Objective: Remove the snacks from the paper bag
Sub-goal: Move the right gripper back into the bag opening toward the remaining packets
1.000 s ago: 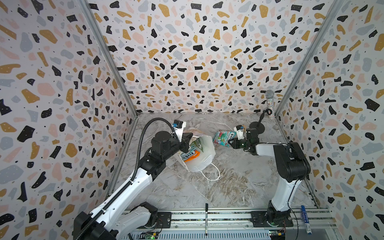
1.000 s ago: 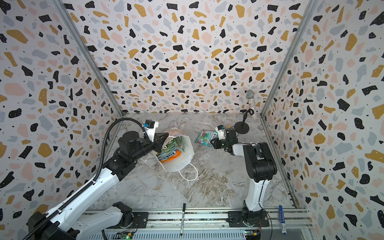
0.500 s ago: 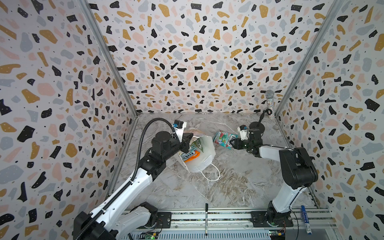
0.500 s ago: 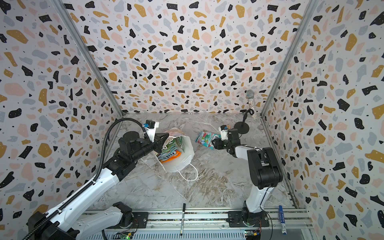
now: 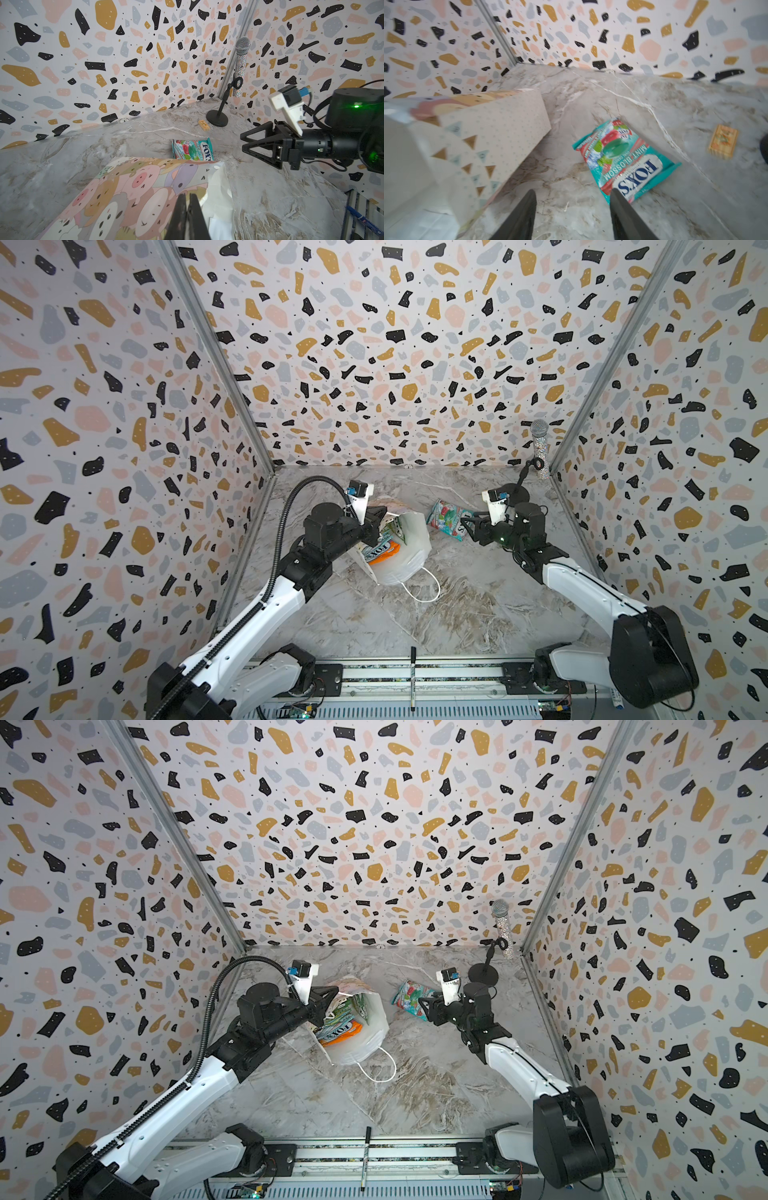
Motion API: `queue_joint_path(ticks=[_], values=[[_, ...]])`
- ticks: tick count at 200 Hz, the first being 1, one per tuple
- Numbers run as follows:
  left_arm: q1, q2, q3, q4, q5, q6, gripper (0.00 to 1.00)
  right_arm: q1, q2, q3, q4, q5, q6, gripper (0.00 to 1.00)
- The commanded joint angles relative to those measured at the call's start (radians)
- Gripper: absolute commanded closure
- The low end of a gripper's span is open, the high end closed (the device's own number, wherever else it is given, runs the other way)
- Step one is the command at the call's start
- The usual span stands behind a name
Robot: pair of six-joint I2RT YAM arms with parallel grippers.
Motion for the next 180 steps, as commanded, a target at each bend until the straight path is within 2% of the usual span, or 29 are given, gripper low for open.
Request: queue_joint_path(ticks=[1,39,80,124,149,180], values=[[-0.003,0.001,-0.001,0.034,-0.014,0.008,1.00,0.085,-0.081,0.006,-0.055,-0.021,-0.040,0.41],[-0.005,0.000,-0.001,0.034,-0.015,0.007,1.00,0.244,-0.141,0.027,-0.090,0.039,-0.086,0.41],[-0.005,0.000,0.000,0.034,-0.017,0.006,1.00,0.412,-0.122,0.056,-0.111,0.122,-0.133,0.41],[-0.006,-0.002,-0.001,0.033,-0.020,0.006,1.00,0.534,-0.017,0.095,-0.106,0.192,-0.158,0.43],[-0.007,-0.002,-0.001,0.033,-0.019,0.006,1.00,0.571,0.054,0.119,-0.098,0.226,-0.160,0.44],[-0.009,-0.004,-0.001,0.033,-0.019,0.005,1.00,0.605,0.155,0.156,-0.089,0.326,-0.154,0.48]])
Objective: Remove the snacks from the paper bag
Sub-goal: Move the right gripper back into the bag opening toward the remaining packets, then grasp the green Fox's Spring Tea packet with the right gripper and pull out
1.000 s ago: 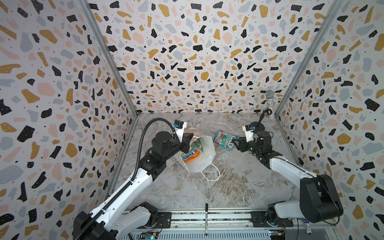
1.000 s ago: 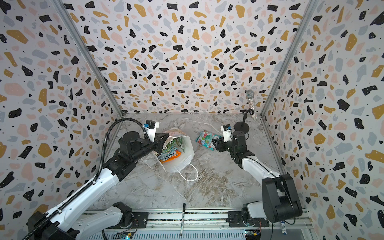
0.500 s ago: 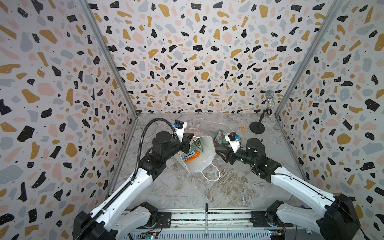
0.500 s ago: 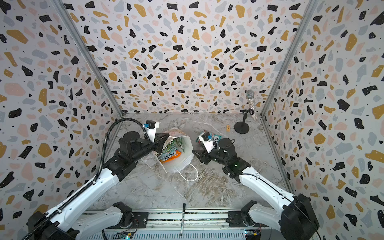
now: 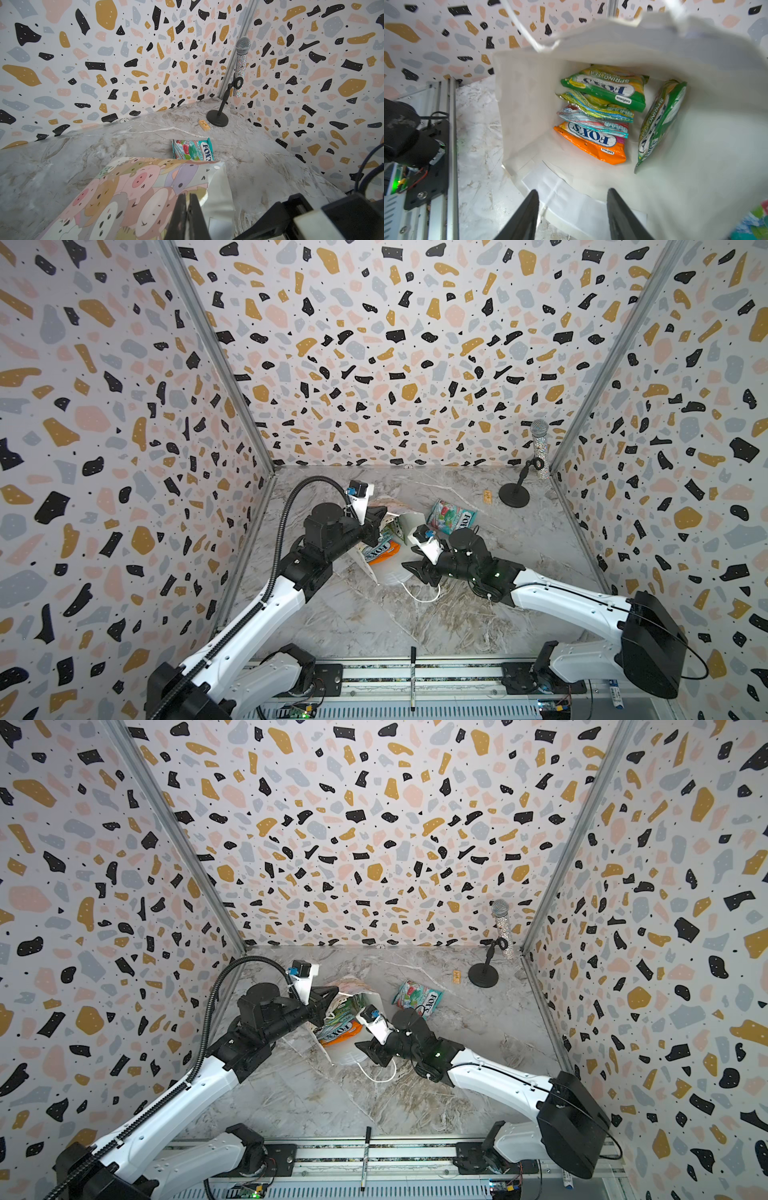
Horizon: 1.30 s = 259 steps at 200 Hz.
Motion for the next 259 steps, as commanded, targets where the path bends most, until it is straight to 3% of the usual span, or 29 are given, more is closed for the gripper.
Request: queue_joint_path(ticks=[1,51,121,196,259], values=[[-0.005,-0.004,-0.001,0.033,-0.012,0.005,1.00,0.022,0.053,0.056,0.006,0.106,-0.006,0.48],[-0.007,-0.006,-0.001,0.033,-0.008,0.008,1.00,0.040,0.229,0.140,0.005,0.304,0.040,0.53],[-0.009,-0.014,-0.002,0.041,0.015,0.008,1.00,0.052,0.379,0.225,0.032,0.483,0.099,0.57],[-0.010,-0.023,-0.006,0.053,0.040,0.010,1.00,0.052,0.459,0.282,0.085,0.602,0.178,0.65],[-0.013,-0.031,-0.006,0.054,0.047,0.010,1.00,0.049,0.528,0.333,0.108,0.631,0.167,0.60]])
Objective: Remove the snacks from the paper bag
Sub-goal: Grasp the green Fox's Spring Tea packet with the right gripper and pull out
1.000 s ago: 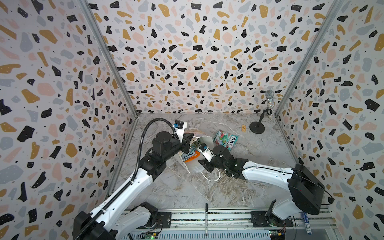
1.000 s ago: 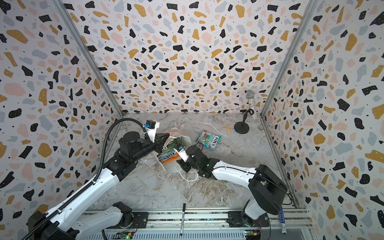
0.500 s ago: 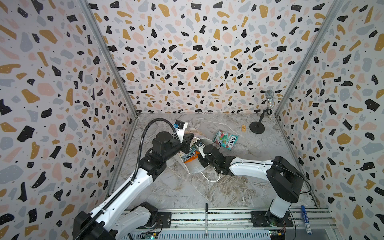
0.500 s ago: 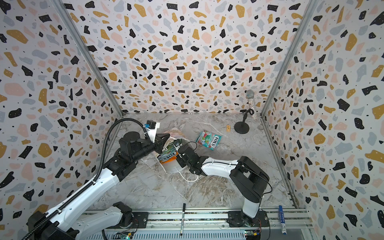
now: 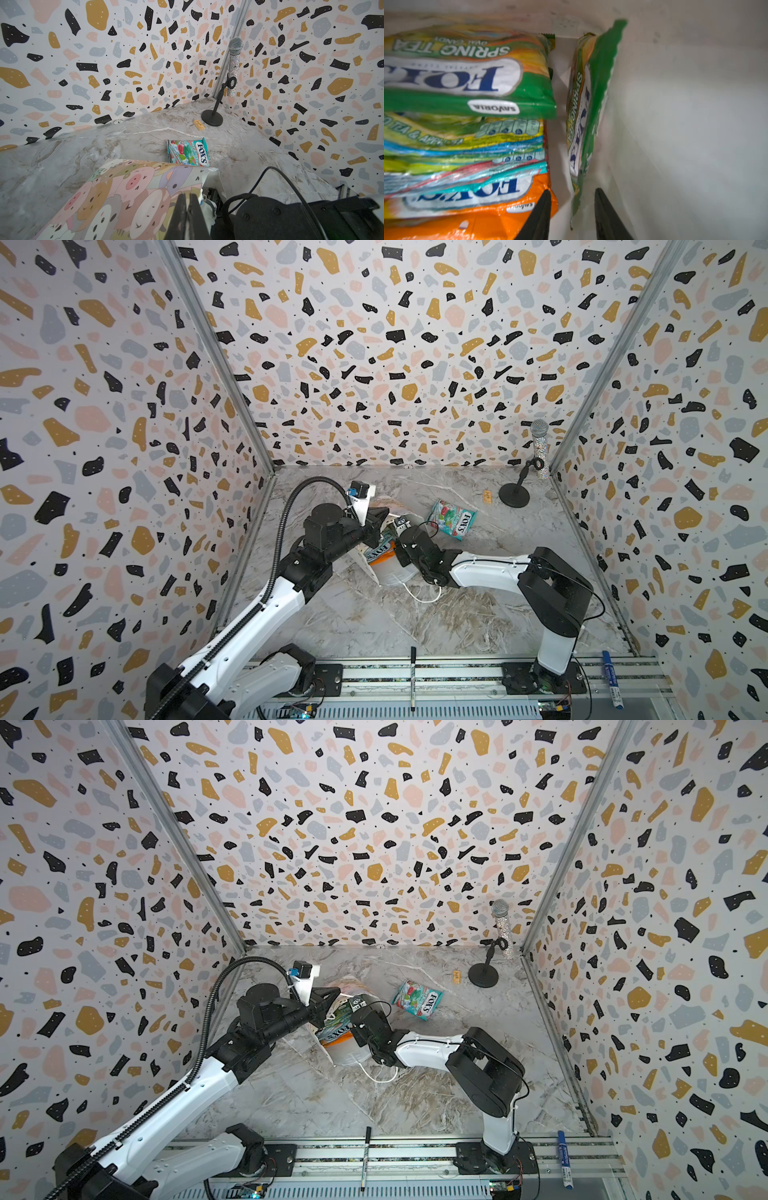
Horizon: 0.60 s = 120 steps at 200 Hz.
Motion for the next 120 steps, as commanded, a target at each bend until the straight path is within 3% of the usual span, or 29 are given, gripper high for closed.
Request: queue_joint_path(ticks=[1,37,57,100,120], values=[[-0.007,-0.023,-0.006,0.052,0.011,0.010,1.00,0.000,0.025,0.051,0.019,0.031,0.002,0.60],[-0.009,-0.026,-0.007,0.053,0.009,0.010,1.00,-0.016,0.061,0.080,0.020,0.025,-0.006,0.58],[-0.011,-0.028,-0.007,0.053,0.001,0.010,1.00,-0.033,0.080,0.090,0.027,-0.006,-0.010,0.63],[-0.014,-0.032,-0.009,0.050,-0.019,0.011,1.00,-0.044,0.073,0.074,0.054,-0.092,-0.067,0.98],[-0.014,-0.030,-0.009,0.044,-0.044,0.011,1.00,-0.044,0.037,0.044,0.074,-0.127,-0.091,1.00]])
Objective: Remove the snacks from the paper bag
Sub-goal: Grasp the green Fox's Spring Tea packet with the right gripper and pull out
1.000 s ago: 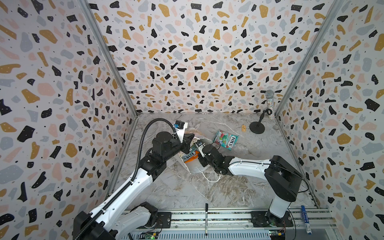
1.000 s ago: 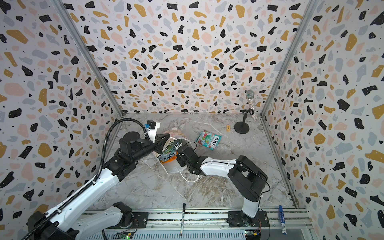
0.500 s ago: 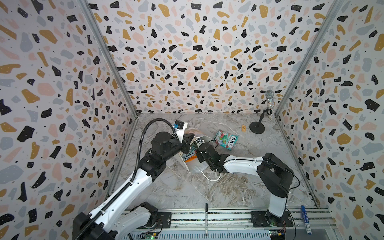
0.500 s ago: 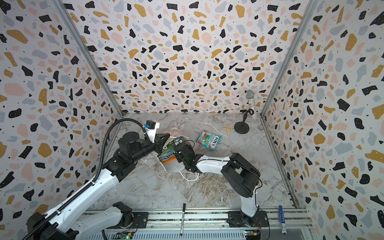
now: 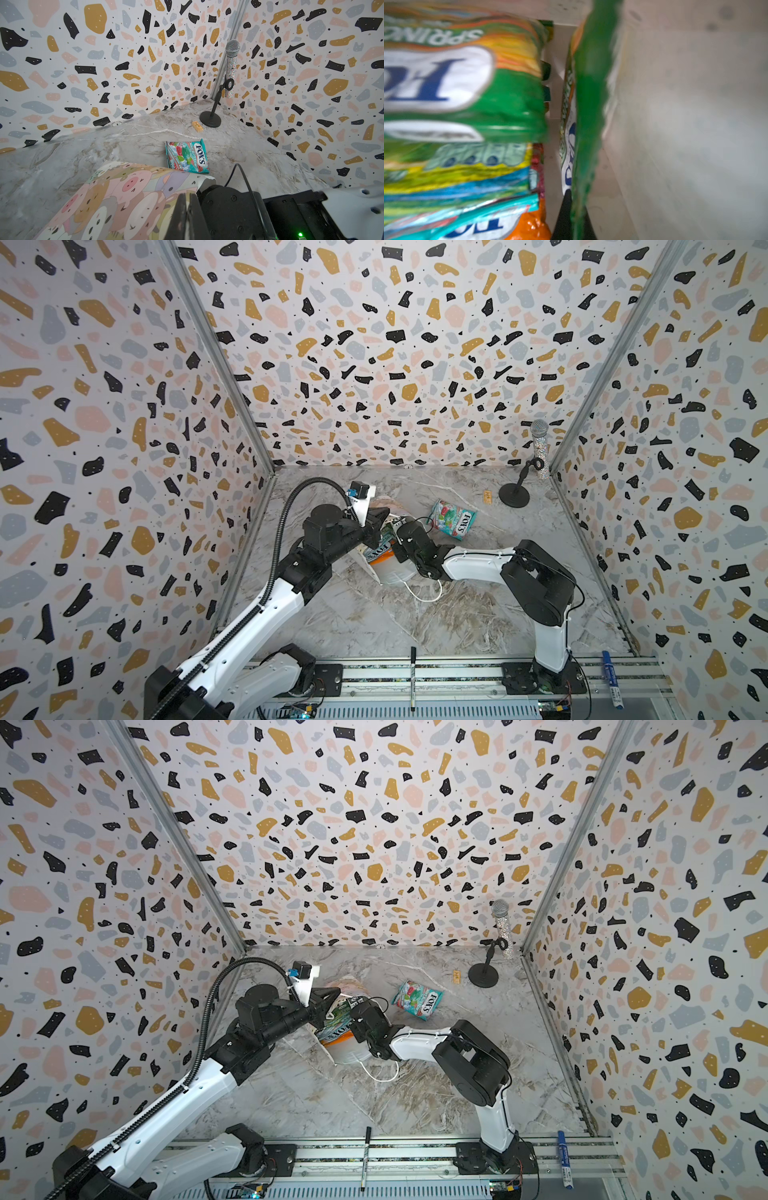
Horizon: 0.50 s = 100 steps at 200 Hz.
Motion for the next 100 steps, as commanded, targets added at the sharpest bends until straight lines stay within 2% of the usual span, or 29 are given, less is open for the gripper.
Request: queue_joint_path(ticks=[1,100], values=[[-0.004,-0.020,-0.008,0.044,-0.034,0.011,1.00,-0.003,-0.067,-0.017,0.038,-0.054,-0.041,1.00],[-0.004,-0.008,-0.010,0.037,-0.086,0.002,1.00,0.005,-0.323,-0.211,0.066,-0.166,-0.073,1.00]])
